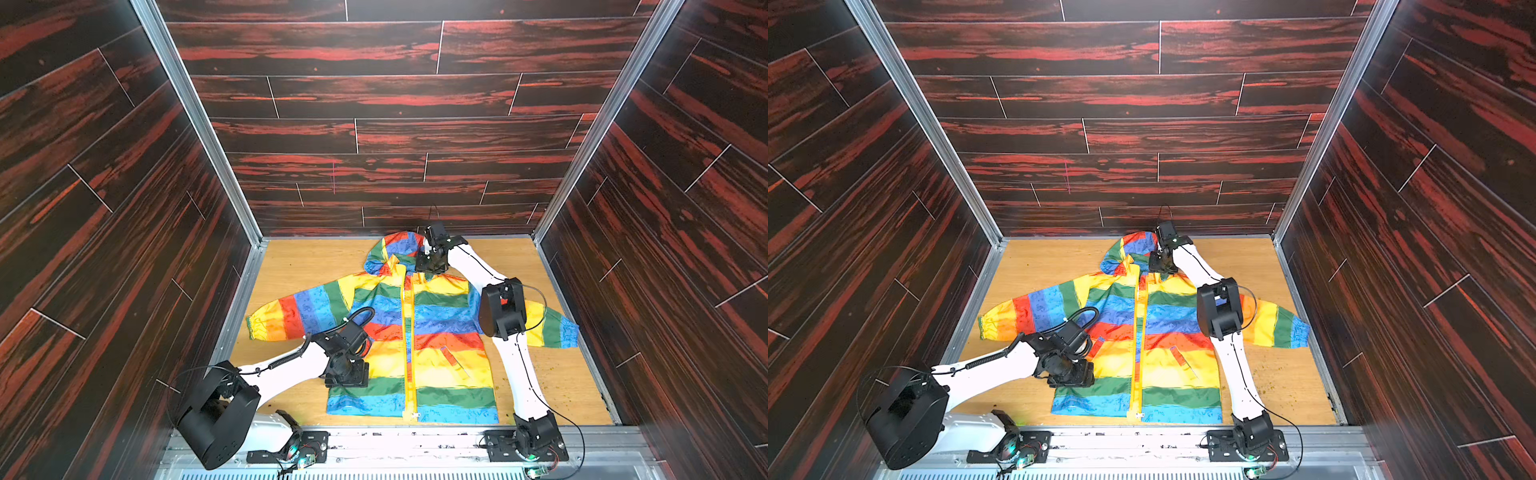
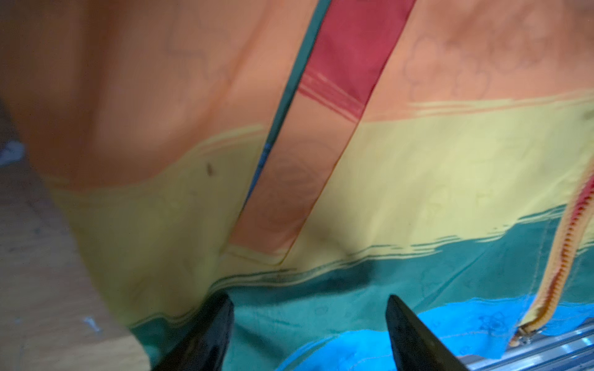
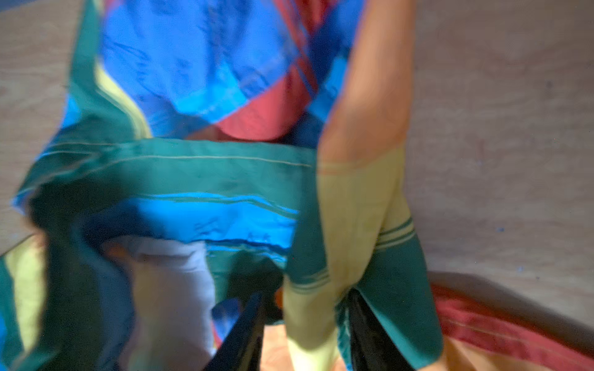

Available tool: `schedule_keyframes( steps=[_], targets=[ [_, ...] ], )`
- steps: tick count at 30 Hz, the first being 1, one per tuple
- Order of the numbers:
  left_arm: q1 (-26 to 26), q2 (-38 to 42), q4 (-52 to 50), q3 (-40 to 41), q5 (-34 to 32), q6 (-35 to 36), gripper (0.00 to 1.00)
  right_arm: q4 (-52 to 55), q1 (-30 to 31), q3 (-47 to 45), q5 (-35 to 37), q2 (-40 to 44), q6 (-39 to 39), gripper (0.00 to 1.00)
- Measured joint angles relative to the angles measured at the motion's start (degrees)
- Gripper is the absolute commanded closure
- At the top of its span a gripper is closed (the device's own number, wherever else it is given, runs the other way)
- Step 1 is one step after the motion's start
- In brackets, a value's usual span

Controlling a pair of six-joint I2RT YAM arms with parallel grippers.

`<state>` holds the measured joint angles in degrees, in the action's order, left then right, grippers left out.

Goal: Unzip the jacket
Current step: Smooth out the jacket at the center of the board.

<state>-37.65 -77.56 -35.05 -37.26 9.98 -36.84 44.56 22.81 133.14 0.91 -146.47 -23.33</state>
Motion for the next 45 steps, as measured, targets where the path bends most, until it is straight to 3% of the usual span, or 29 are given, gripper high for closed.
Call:
schedule_keyframes(
  steps=[8,31,33,36,40,42,45],
  targets=[
    [-0.2,-0.1,-0.3,0.0,-0.3,-1.0,0.24,1.7,0.0,0.5,1.2,-0.6,-1.0,0.85],
    [-2.1,-4.3,-4.6,-3.3,-2.3,-2.4,0.23,2.3,-4.3,3.2,2.4,-0.6,-1.3,0.88],
    [-2.1,-4.3,-4.6,-3.3,-2.4,-2.5,0.21,2.4,-4.3,3.7,2.2,-0.6,-1.2,0.8],
    [-2.2,-4.3,-5.2,-3.7,-2.5,-2.7,0.1,2.4,-4.2,3.9,0.6,-0.6,-0.2,0.57],
    [-2.3,-4.1,-10.1,-6.1,-4.2,-2.4,0.03,1.5,-4.0,2.2,-1.3,0.1,0.3,0.48],
    [-2.3,-3.3,-11.4,-10.0,-5.0,-2.3,0.02,0.4,-3.9,-3.3,-1.1,3.4,0.1,0.42],
    [-2.2,0.3,-10.0,-15.8,-7.0,-2.2,0.02,-2.4,-3.9,-19.0,1.2,14.4,-2.0,0.29]
  ],
)
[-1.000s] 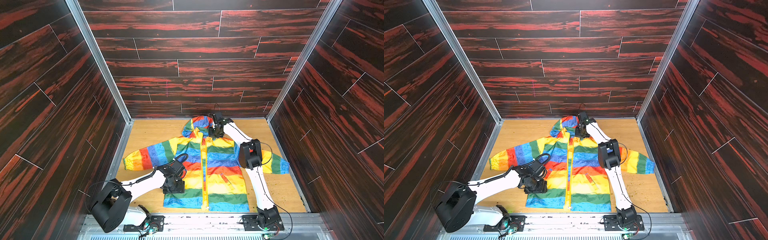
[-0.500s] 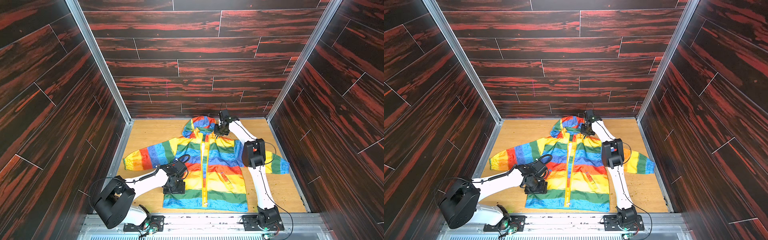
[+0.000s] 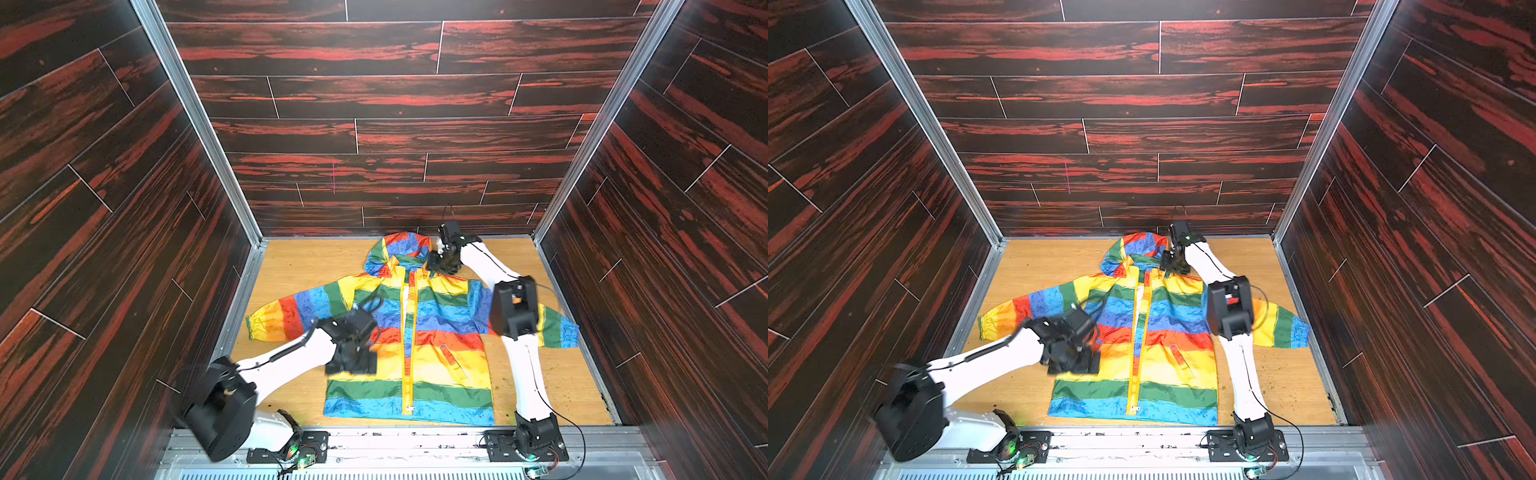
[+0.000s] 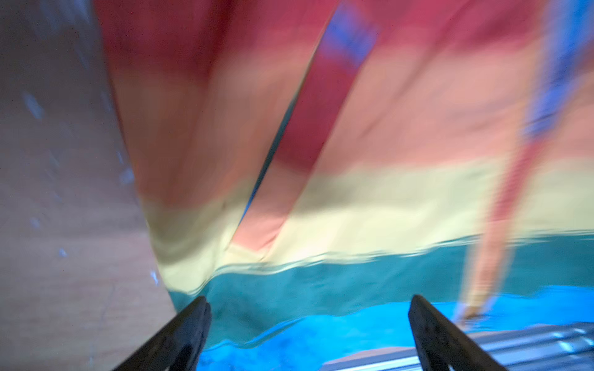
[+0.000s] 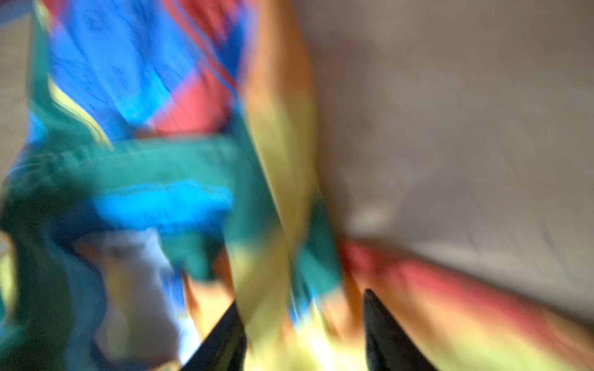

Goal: Unzip the jacket
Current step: Smooth out the jacket at the center of the board.

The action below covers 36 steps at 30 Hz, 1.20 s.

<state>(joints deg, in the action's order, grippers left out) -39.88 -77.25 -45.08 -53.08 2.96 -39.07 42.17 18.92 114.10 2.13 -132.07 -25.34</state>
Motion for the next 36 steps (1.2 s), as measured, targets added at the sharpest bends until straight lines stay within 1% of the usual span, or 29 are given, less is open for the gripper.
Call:
schedule_keyframes(
  steps=[1,3,5,7,10,13,17,19,21,25,28,30,32,34,35,36],
  targets=[
    [0.0,1.7,0.6,-0.9,-1.0,-0.2,0.02,-1.4,0.0,-7.3,0.9,6.0,-1.6,0.25],
    [0.1,5.4,0.6,-1.1,-3.9,-1.1,0.02,-3.6,0.1,-20.7,2.1,18.3,-4.7,0.22],
    [0.3,8.5,-0.8,0.0,-7.1,-3.0,0.02,-4.4,0.1,-32.9,2.9,32.2,-8.5,0.22],
    [1.0,11.5,-3.0,3.0,-10.2,-5.7,0.02,-3.1,0.1,-42.9,3.7,45.8,-11.9,0.23],
    [1.7,13.0,-6.7,8.2,-11.6,-9.2,0.02,3.1,0.1,-54.7,4.0,61.1,-15.9,0.26],
    [1.7,11.1,-9.7,10.4,-10.3,-10.9,0.03,11.0,0.4,-64.3,3.1,69.9,-19.3,0.27],
    [1.7,10.2,-8.4,13.1,-7.6,-11.8,0.09,18.8,1.0,-74.1,0.7,76.2,-23.2,0.3],
    [1.7,10.0,-8.1,14.2,-6.3,-12.2,0.12,20.3,1.1,-77.8,-1.1,77.8,-24.8,0.34],
    [1.7,9.5,-7.3,14.8,-5.0,-12.4,0.13,20.2,1.4,-80.3,-2.8,78.0,-26.0,0.36],
    [1.7,8.6,-5.7,17.1,-2.6,-12.7,0.14,17.9,2.6,-83.9,-6.1,76.6,-27.7,0.37],
    [1.7,7.9,-5.0,19.1,-1.4,-13.2,0.18,15.8,3.4,-85.3,-7.7,75.5,-28.6,0.41],
    [1.7,7.9,-4.6,20.4,-0.8,-13.6,0.22,13.9,3.6,-86.4,-8.7,74.7,-29.1,0.45],
    [1.7,7.9,-4.2,21.5,-0.3,-14.1,0.29,12.3,3.7,-87.7,-9.3,73.8,-29.5,0.52],
    [1.7,8.1,-3.7,22.1,0.1,-14.4,0.39,11.6,3.7,-88.4,-9.4,73.0,-30.1,0.63],
    [1.7,8.2,-3.4,22.3,0.4,-14.5,0.47,11.5,3.7,-88.5,-9.2,72.9,-30.3,0.69],
    [1.7,8.3,-3.2,22.3,0.6,-14.8,0.52,11.4,3.7,-88.4,-8.7,72.9,-30.3,0.75]
  ],
)
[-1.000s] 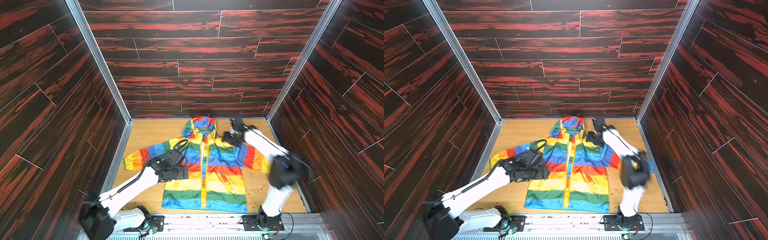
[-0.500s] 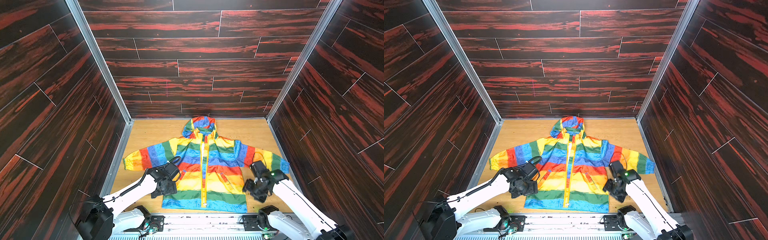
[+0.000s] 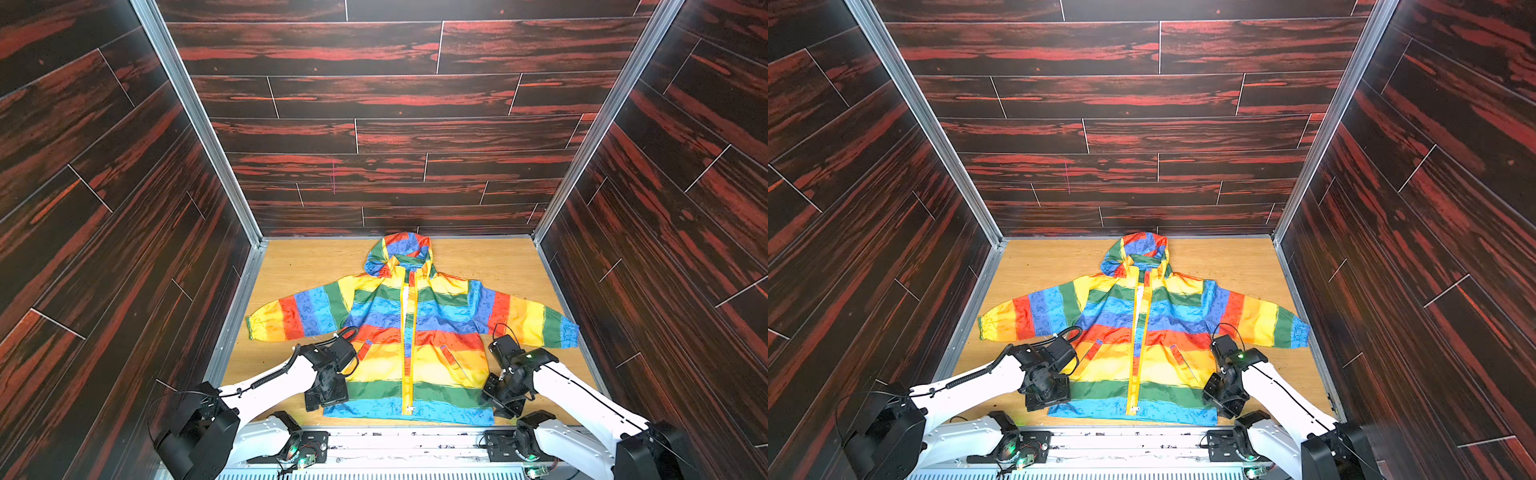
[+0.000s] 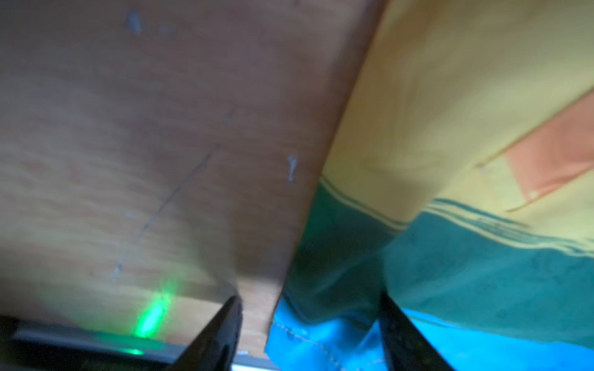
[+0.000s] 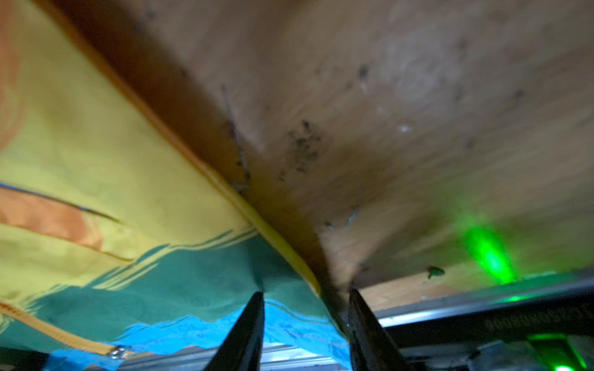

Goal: Unzip the jacket
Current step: Smooth out the jacket at the center of the board.

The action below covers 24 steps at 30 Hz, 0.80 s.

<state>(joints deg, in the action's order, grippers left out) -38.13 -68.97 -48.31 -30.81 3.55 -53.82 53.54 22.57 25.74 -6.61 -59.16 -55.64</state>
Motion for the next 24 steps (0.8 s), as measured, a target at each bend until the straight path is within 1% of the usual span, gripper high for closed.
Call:
schedule_keyframes(
  steps=[2,3,4,6,8,10,15,19,20,21,22,23,24],
  targets=[
    [0.0,0.1,0.4,0.2,0.3,0.0,0.63,0.1,0.0,0.6,1.2,0.2,-0.5,0.88],
    [0.0,0.2,0.6,0.3,0.6,0.0,0.66,0.2,0.0,1.0,2.0,0.5,-1.0,0.95],
    [0.0,0.2,0.9,0.4,0.8,-0.2,0.69,0.4,0.0,1.5,2.7,0.7,-1.0,1.0],
    [0.0,0.3,1.2,0.6,1.1,0.0,0.79,0.9,0.0,2.4,3.9,1.4,-1.8,1.0],
    [0.0,0.5,1.4,0.8,1.6,-0.2,0.86,1.2,0.0,2.9,4.8,2.0,-2.3,1.0],
    [0.0,0.7,1.6,0.8,1.9,-0.3,0.88,1.7,0.0,2.9,5.6,2.7,-2.8,1.0],
    [-0.1,2.8,1.9,1.9,3.1,-0.2,0.88,3.7,0.1,3.7,8.7,3.8,-4.9,1.0],
    [-0.5,5.5,1.6,3.4,5.0,-0.2,0.87,4.0,-1.5,4.0,11.5,3.8,-6.8,1.0],
    [-0.5,6.0,1.4,3.7,5.3,-0.2,0.82,3.9,-2.4,4.0,12.1,3.8,-7.0,1.0],
    [-0.6,6.1,1.4,3.8,5.5,-0.2,0.71,3.6,-3.2,3.9,12.6,3.8,-7.3,1.0],
    [-0.6,6.1,1.4,3.8,5.9,-0.1,0.51,3.1,-4.2,3.7,13.1,3.8,-7.3,1.0],
    [-0.6,6.0,1.6,3.7,6.4,-0.2,0.35,2.8,-4.9,3.5,13.5,3.5,-7.3,0.98],
    [-0.6,6.0,1.6,3.5,6.7,0.1,0.23,2.4,-5.5,3.4,13.8,3.2,-7.3,0.89]
  ],
)
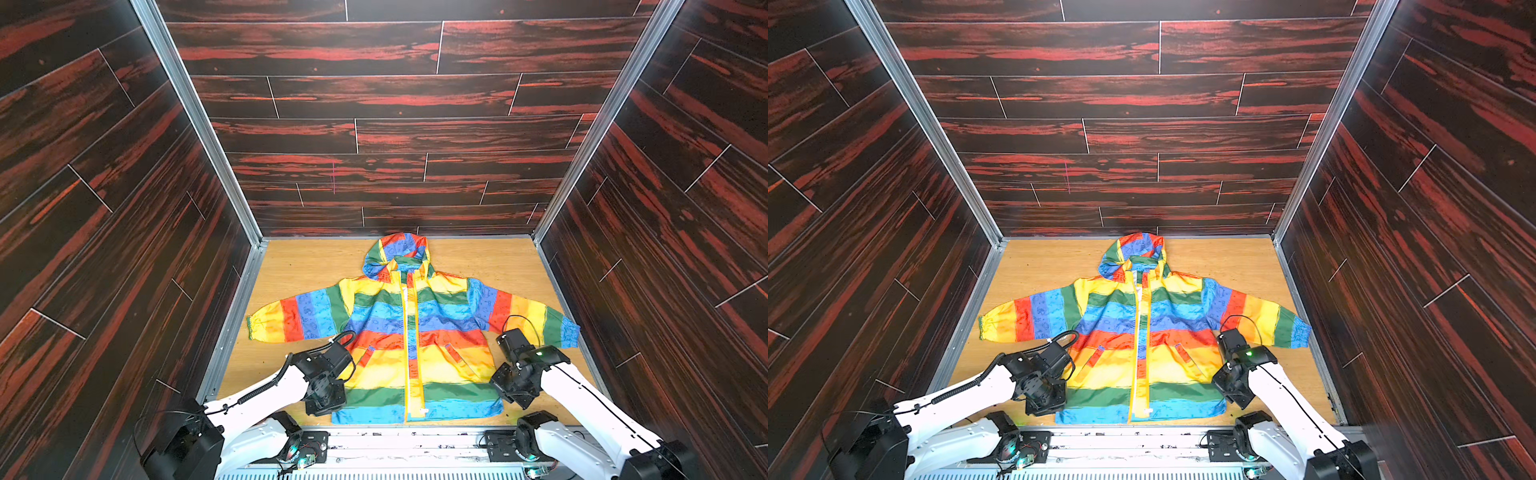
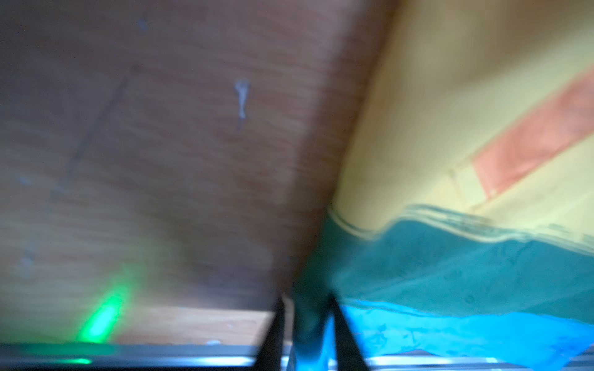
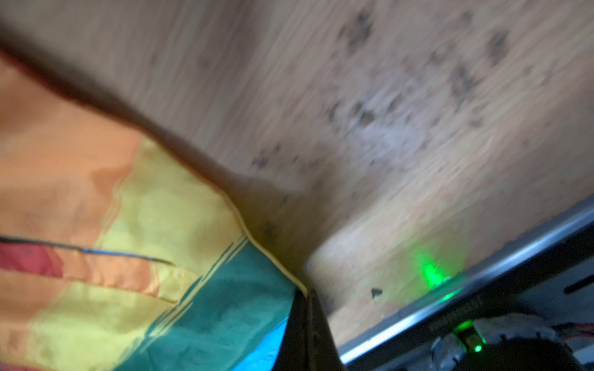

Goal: Unzip the jacket
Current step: Smooth out the jacket at the center of the board.

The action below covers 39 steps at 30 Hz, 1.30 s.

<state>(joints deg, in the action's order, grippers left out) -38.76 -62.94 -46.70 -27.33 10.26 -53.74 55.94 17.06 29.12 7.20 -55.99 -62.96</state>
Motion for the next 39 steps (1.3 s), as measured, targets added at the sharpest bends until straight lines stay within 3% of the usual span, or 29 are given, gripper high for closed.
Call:
schedule_keyframes(
  steps=[2,4,6,9,12,15,17,18,21,25,28,31,35,39],
  targets=[
    [-0.1,0.0,-0.2,-0.6,0.2,0.4,0.0,-0.4,-0.4,0.0,0.5,-0.7,0.2,0.63],
    [-0.1,0.1,-0.7,-1.3,-0.2,0.9,0.0,-0.3,-0.4,0.1,1.3,-0.8,0.6,0.46],
    [-0.1,0.7,-1.8,-2.8,-1.4,1.2,0.0,0.7,-0.3,1.3,2.3,-0.1,0.6,0.37],
    [-0.1,2.3,-4.2,-7.7,-5.6,1.5,0.0,3.6,0.3,6.6,5.8,1.8,1.1,0.35],
    [0.9,2.5,-5.2,-14.9,-11.3,2.9,0.0,3.3,0.3,13.2,9.9,2.7,4.5,0.4],
    [7.2,-1.1,-3.7,-23.6,-14.1,7.5,0.0,-1.0,0.3,18.9,11.4,-1.1,11.9,0.46],
    [13.1,-7.3,-1.3,-29.9,-14.6,11.3,0.05,-5.0,0.3,23.1,10.6,-7.6,17.3,0.49],
    [15.1,-10.6,-0.1,-32.7,-14.3,13.1,0.12,-7.1,0.3,25.1,9.5,-11.1,20.0,0.51],
    [19.9,-26.0,4.3,-44.6,-10.5,20.5,0.15,-15.2,-0.3,30.7,2.6,-22.4,27.4,0.52],
    [21.0,-47.9,5.3,-65.4,-6.6,28.5,0.15,-21.7,-1.2,37.6,-8.9,-33.6,33.9,0.54],
    [21.8,-58.8,5.1,-76.6,-5.0,30.6,0.16,-26.2,-0.8,42.8,-15.2,-39.2,36.8,0.54],
    [23.3,-64.3,4.9,-82.8,-2.6,30.3,0.16,-28.7,2.6,49.4,-17.0,-44.4,40.0,0.48],
    [26.7,-65.4,7.1,-84.8,0.7,29.0,0.14,-31.6,9.8,60.7,-16.8,-53.7,44.0,0.38],
    [29.2,-67.2,8.8,-88.6,2.7,28.3,0.14,-30.4,14.0,73.0,-16.4,-63.8,46.5,0.37]
  ],
)
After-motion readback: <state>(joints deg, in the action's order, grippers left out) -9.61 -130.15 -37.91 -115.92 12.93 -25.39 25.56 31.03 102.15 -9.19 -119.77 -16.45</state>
